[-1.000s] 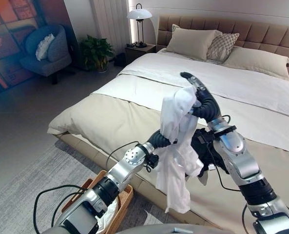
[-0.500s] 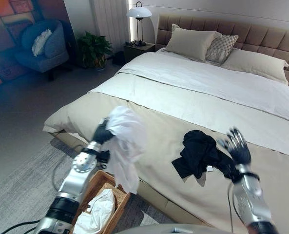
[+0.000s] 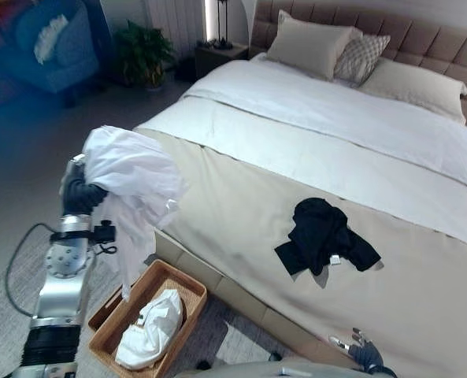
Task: Pick up clothes into the bucket
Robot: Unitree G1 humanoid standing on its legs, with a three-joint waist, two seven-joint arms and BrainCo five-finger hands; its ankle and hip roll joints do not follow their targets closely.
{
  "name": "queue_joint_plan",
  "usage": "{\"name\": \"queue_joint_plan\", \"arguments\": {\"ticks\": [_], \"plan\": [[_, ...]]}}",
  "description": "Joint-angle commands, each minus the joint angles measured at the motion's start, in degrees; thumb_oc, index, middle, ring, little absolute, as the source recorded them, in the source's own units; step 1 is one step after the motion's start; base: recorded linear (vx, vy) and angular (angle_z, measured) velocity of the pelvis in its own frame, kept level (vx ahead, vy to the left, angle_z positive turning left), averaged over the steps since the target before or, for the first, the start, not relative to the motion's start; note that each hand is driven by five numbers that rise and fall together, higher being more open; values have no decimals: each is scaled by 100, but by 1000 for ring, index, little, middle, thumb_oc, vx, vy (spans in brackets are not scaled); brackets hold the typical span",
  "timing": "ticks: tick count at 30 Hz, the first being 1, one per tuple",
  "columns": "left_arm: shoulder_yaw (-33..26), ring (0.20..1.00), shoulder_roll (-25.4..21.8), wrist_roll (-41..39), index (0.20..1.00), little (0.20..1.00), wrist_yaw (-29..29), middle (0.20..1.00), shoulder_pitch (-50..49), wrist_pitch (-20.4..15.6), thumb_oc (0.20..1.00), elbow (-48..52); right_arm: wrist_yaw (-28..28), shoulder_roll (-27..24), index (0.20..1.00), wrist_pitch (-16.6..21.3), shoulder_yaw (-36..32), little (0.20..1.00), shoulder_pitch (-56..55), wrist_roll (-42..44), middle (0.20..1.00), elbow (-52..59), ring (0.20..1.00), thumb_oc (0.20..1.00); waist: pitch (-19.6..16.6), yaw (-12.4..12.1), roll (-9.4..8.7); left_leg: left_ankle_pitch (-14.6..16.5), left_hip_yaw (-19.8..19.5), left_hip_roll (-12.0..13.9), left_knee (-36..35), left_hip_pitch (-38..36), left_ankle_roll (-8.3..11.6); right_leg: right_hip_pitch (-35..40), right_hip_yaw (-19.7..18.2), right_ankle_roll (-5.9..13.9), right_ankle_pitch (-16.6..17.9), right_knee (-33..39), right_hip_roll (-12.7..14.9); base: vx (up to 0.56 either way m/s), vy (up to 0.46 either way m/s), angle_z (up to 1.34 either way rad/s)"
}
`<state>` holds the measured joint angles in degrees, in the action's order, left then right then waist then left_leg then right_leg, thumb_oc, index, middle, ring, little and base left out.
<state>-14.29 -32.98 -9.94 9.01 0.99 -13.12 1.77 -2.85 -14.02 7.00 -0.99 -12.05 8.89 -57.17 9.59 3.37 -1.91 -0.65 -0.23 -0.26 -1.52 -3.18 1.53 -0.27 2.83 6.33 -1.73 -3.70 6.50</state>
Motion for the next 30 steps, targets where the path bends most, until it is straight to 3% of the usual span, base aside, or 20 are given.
{"name": "queue_joint_plan", "arguments": {"ticks": [1,9,18,22,28,29,30], "plan": [[-422,200,-361,-75,200,200,355,200,44,-481,200,287,17,-276,1000,119,262,1000,255,-277,1000,102,1000,1000,261,-31,-149,511,-245,-278,869,640,-66,-494,160,216,160,-491,205,-131,34,5],[-398,200,-580,869,200,200,1379,200,57,-304,200,-1137,-126,-457,1000,341,504,1000,421,-288,1000,266,1000,1000,989,-84,-322,490,-364,-299,1536,1675,-69,-1330,176,181,216,-921,327,-126,32,11],[308,200,-1144,1176,200,200,1932,200,870,-215,200,-2971,-492,-469,1000,672,890,1000,848,94,1000,507,1000,1000,1503,-36,-766,596,-314,-64,2322,2820,24,-2095,2,247,556,-711,209,-73,2,1],[640,200,-1322,977,200,200,2021,200,1292,-135,200,-3710,-659,-446,1000,815,1068,1000,1006,322,1000,802,1000,1000,1710,30,-958,808,-349,29,2967,3421,-5,-2582,-118,234,477,-1001,63,-35,12,-24],[1300,200,-1479,806,200,200,2058,200,2177,-6,200,-4463,-880,-515,1000,957,1058,1000,1117,588,1000,1012,1000,1000,2004,168,-925,1051,-490,-98,3783,4327,-119,-3412,-46,135,112,-1974,87,-50,31,6],[1510,347,-1449,759,347,347,2067,347,2488,78,347,-4770,-989,-523,1000,969,1070,1000,1161,603,1000,971,1000,1000,2020,230,-912,1082,-556,-155,4012,4674,-142,-3742,4,103,20,-2252,95,-15,5,24],[1523,1000,-1404,647,1000,1000,2089,1000,2590,136,1000,-4941,-1026,-518,1000,957,1103,1000,1192,617,1000,974,1000,1000,2020,251,-911,1096,-572,-164,4083,4780,-145,-3844,21,89,-21,-2339,94,-15,5,28]]}}
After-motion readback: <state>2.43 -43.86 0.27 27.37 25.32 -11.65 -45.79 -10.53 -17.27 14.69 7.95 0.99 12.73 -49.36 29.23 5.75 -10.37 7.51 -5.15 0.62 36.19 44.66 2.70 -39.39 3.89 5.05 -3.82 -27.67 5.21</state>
